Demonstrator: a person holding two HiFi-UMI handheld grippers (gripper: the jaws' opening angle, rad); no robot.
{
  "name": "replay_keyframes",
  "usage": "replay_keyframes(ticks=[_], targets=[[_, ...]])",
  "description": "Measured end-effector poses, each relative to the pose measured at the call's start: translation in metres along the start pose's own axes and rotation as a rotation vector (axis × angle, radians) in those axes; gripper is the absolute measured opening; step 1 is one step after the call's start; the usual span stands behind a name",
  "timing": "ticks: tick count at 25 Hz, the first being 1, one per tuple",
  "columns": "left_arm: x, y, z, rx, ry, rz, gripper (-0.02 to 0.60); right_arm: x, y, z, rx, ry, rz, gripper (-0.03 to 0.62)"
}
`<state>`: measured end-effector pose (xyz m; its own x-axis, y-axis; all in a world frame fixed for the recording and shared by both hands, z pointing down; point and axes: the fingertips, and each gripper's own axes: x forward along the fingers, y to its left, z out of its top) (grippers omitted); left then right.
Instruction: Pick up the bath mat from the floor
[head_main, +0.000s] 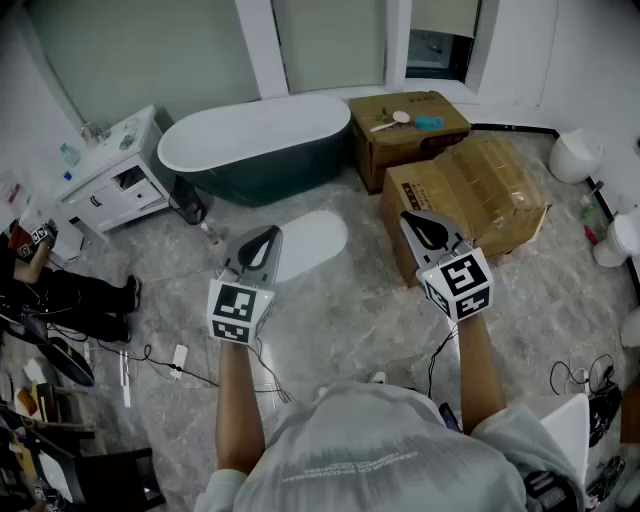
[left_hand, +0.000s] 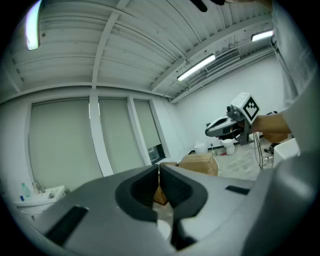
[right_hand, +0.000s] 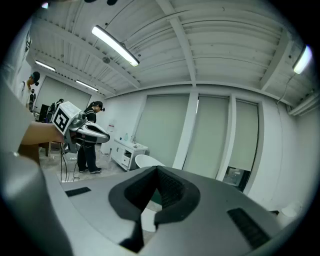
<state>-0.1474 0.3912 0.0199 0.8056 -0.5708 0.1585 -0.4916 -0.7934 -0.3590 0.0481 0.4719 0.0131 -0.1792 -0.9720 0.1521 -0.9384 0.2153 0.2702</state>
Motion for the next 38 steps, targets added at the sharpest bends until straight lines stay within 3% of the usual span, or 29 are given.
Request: replay_keyframes(ticks=[8, 17, 22, 30, 31, 33, 38], targets=[[0.002, -0.001, -0.008, -0.026, 0.011, 0.001, 0.02, 0.003, 0.002, -0.002, 0.057, -0.015, 0.027, 0.015], [0.011, -0.015, -0.016, -0.039, 0.031, -0.012, 0.02, 0.007, 0.006, -0.02, 0.046, 0.015, 0.058, 0.015], [0.016, -0.017, -0.028, -0.081, 0.056, -0.008, 0.021, 0.009, -0.004, -0.018, 0.068, -0.031, 0.058, 0.017], [0.031, -0.034, -0.035, -0.144, 0.09, -0.023, 0.023, 0.014, -0.015, -0.044, 0.085, 0.0, 0.098, 0.02], [0.035, -0.037, -0.036, -0.151, 0.096, -0.024, 0.031, 0.015, -0.017, -0.047, 0.079, 0.009, 0.112, 0.036], [0.044, -0.042, -0.039, -0.16, 0.112, -0.024, 0.123, 0.017, -0.02, -0.054, 0.058, 0.03, 0.143, 0.133], [0.068, -0.058, -0.035, -0.168, 0.122, 0.008, 0.16, 0.016, -0.041, -0.071, 0.046, 0.036, 0.194, 0.164]])
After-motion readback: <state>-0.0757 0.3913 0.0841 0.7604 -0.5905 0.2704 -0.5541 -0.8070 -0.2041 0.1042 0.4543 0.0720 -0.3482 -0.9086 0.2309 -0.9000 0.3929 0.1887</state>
